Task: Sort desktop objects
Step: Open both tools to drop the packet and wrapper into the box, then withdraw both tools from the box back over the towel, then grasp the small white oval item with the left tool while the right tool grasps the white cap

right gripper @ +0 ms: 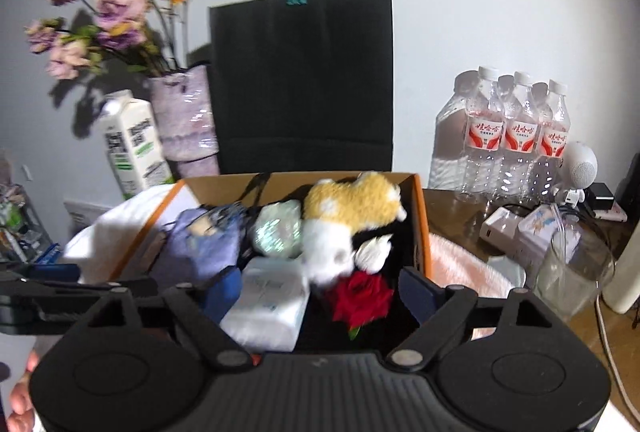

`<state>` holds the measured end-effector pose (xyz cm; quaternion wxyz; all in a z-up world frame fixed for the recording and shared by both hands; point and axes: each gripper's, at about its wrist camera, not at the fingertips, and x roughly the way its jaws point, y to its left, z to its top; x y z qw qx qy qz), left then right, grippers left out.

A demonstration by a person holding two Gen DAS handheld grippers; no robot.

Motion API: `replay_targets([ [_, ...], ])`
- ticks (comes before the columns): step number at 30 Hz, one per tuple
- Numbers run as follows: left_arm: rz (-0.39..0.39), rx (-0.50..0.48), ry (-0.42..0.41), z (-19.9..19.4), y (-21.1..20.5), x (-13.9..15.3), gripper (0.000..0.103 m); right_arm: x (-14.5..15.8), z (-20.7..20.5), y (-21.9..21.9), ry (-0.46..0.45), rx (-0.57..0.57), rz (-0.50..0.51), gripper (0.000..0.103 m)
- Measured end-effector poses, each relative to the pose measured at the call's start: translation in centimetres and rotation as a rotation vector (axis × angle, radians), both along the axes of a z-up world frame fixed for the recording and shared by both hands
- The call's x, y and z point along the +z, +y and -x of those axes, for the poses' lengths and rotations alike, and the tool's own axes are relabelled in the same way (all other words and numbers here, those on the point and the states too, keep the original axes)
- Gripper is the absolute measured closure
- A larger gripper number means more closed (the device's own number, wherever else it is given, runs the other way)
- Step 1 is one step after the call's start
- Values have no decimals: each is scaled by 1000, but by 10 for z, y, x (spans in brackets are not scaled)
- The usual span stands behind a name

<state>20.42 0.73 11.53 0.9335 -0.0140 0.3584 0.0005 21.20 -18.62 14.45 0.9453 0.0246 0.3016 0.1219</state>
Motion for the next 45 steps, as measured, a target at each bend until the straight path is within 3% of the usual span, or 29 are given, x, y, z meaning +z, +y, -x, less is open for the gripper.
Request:
replay_targets([
  [4,-10,-59,-42,46,-7,-6,0,-10,44,-15,-29,24,-66,15],
  [10,10,-164,-127,134,-3,-34,0,-35,119,-27,-48,72,-33,14],
  [15,99,-74,-161,210,22,-57,0,-60,187,-38,-34,79,-57,14],
  [20,-27,-84,-207,264,14,-64,0,-77,252,-38,-117,59,-25,14],
  [23,-57,-130,-238,281,5,-63,0,-81,278,-34,-171,33,32,13],
  [29,-38,-180,-240,276,-9,-70,0,-81,284,-48,-182,2,24,8],
  [33,6,-236,-243,253,-14,-64,3,-77,258,-57,-163,-4,6,8],
  [37,-16,-250,-271,220,-21,-55,19,-73,227,-55,-175,-8,15,8],
  [40,-7,-258,-237,193,-23,-59,25,-73,202,-48,-192,20,24,9],
  [45,9,-261,-181,144,-27,-71,26,-79,153,-33,-184,77,47,11],
])
